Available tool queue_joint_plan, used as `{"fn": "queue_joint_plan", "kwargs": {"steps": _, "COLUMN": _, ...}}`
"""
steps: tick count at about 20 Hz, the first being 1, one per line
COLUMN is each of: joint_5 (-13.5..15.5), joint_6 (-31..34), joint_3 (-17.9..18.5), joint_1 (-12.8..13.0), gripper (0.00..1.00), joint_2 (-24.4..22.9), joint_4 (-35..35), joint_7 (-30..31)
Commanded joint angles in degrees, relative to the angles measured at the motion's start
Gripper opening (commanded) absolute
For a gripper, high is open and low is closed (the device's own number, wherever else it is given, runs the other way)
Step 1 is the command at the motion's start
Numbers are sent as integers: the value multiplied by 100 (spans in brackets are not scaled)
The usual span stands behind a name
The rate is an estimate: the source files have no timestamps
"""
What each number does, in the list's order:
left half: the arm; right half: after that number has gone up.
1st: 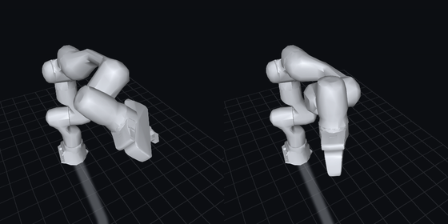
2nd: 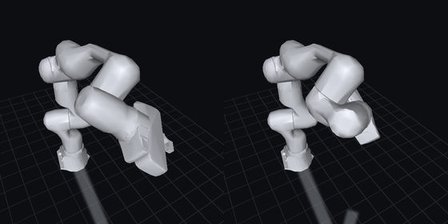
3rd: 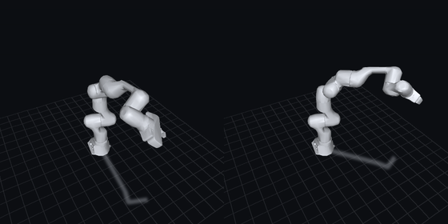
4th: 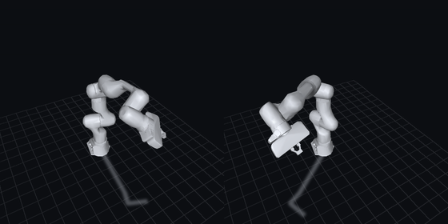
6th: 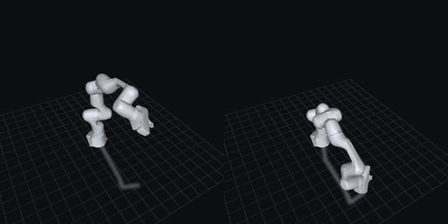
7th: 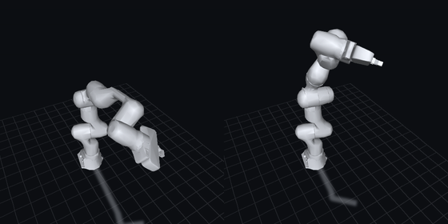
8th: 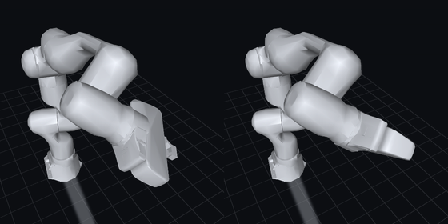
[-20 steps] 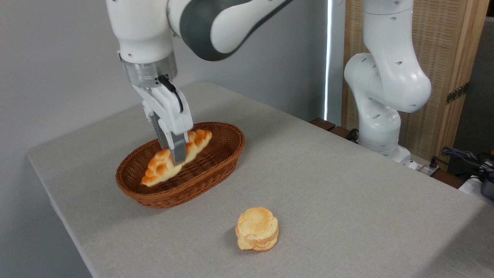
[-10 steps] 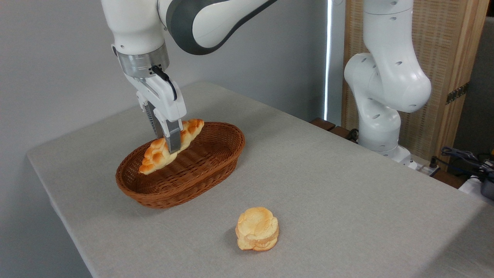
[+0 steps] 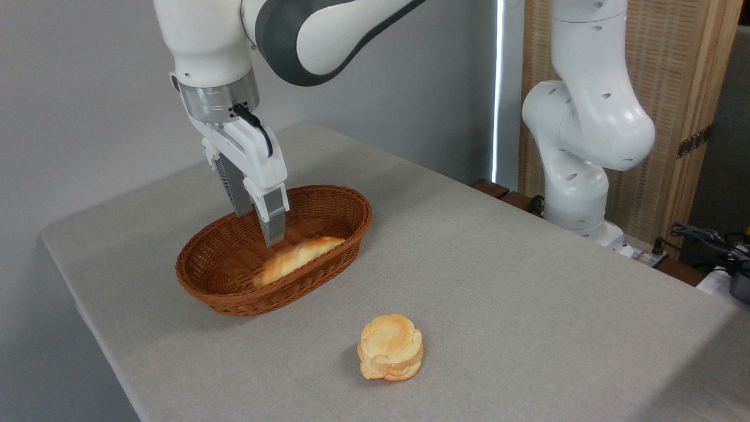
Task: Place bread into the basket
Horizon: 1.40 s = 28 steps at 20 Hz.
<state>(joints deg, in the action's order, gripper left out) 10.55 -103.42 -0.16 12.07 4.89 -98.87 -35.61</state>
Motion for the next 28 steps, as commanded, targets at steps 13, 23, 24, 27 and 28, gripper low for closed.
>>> {"fn": "queue_joint_plan", "kwargs": {"steps": 13, "joint_5": -571, "joint_6": 138, "joint_3": 1062, "joint_1": -3, "gripper": 100, "joint_2": -234, "joint_4": 350, "joint_7": -491}}
{"fn": "queue_joint_plan", "kwargs": {"steps": 23, "joint_5": -571, "joint_6": 15, "joint_3": 922, "joint_1": 67, "gripper": 100, "joint_2": 64, "joint_4": 377, "joint_7": -535}}
{"fn": "queue_joint_plan", "kwargs": {"steps": 24, "joint_5": -580, "joint_6": 15, "joint_3": 808, "joint_1": 67, "gripper": 100, "joint_2": 82, "joint_4": 377, "joint_7": -535}}
{"fn": "queue_joint_plan", "kwargs": {"steps": 27, "joint_5": -589, "joint_6": 15, "joint_3": 746, "joint_1": 67, "gripper": 100, "joint_2": 82, "joint_4": 377, "joint_7": -535}}
{"fn": "queue_joint_plan", "kwargs": {"steps": 28, "joint_5": -589, "joint_6": 15, "joint_3": 746, "joint_1": 67, "gripper": 100, "joint_2": 82, "joint_4": 386, "joint_7": -535}}
